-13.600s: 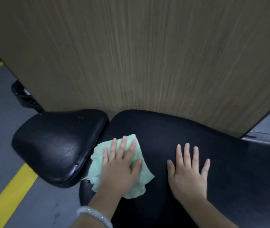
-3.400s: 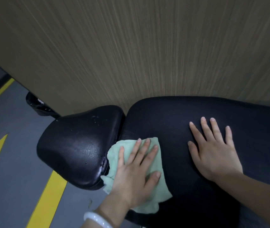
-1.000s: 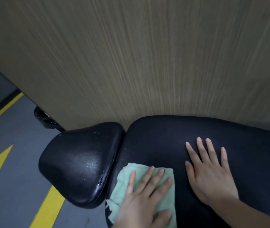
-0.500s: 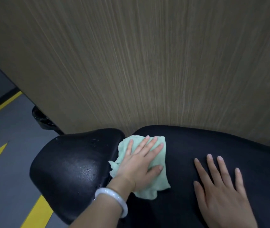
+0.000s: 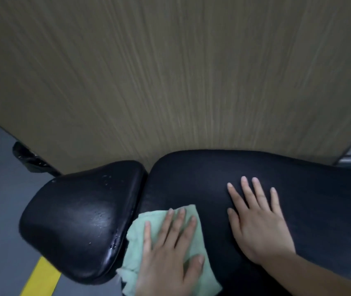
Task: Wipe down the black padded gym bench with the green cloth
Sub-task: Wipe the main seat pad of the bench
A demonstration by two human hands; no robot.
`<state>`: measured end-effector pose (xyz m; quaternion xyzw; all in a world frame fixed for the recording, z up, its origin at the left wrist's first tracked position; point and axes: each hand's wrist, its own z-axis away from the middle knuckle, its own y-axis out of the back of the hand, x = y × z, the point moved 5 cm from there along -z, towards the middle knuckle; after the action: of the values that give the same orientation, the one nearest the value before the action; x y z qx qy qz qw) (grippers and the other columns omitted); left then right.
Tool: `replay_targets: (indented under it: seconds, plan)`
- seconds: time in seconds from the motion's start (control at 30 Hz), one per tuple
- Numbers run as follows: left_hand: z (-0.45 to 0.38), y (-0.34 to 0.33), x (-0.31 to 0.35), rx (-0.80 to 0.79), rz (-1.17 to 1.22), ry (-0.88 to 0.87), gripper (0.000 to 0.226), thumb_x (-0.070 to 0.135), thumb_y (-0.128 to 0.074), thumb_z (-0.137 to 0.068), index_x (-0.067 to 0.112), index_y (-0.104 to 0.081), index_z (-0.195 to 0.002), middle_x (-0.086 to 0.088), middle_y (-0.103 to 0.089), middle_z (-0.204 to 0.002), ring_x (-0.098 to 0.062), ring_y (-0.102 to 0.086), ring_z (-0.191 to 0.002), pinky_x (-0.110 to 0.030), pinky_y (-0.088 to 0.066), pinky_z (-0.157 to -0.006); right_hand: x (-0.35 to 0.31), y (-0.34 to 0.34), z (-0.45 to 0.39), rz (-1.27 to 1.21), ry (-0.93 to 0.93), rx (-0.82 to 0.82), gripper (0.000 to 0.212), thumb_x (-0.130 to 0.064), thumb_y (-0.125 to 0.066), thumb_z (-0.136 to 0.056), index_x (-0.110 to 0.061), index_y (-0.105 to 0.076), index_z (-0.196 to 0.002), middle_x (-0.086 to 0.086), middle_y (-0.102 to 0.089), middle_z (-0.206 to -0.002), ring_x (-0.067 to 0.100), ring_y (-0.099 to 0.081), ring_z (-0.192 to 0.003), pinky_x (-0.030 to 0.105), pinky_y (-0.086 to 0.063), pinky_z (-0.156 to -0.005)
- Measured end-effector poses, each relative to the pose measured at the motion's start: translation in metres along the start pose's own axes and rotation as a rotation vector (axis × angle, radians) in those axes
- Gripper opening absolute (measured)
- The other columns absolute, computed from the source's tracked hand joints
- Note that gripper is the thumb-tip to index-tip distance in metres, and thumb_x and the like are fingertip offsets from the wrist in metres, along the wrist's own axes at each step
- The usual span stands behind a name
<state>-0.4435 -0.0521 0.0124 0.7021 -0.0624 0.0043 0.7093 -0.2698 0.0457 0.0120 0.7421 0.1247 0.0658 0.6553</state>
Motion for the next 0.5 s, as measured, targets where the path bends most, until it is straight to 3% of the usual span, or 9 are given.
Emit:
replay_targets:
  seconds: [0.13,0.3,0.5]
  plan:
    - [-0.021,0.003,-0.011,-0.059,0.011,-0.014,0.068,0.059,-0.036,-0.087,0.032,-0.028,-0.149,0.009,-0.023,-0.157,-0.015,-0.019,-0.145,-0.053,-0.015,-0.105,0.0,-0.005,-0.001,-0.011,0.017,-0.008,0.057,-0.042,-0.025,-0.095,-0.016,-0.048,-0.14,0.013,-0.044,-0.146,0.032,-0.033,-0.139,0.055,-0.021,-0.109]
    - [-0.072,0.012,-0.024,-0.015,0.043,0.099,0.068,0.066,-0.003,-0.081,0.047,0.014,-0.145,0.023,0.024,-0.153,0.001,0.031,-0.137,-0.046,0.016,-0.114,0.0,-0.006,-0.003,-0.04,0.011,0.006,0.065,-0.045,-0.007,-0.099,-0.016,-0.046,-0.141,0.013,-0.043,-0.146,0.032,-0.032,-0.14,0.054,-0.02,-0.11]
    - [-0.112,0.015,-0.032,-0.02,0.027,0.169,0.067,0.062,0.001,-0.083,0.044,0.017,-0.146,0.021,0.026,-0.153,-0.001,0.031,-0.137,-0.047,0.016,-0.115,0.001,-0.004,-0.003,-0.087,0.02,-0.015,0.065,-0.046,-0.006,-0.1,-0.017,-0.046,-0.141,0.014,-0.044,-0.146,0.032,-0.035,-0.139,0.056,-0.024,-0.108]
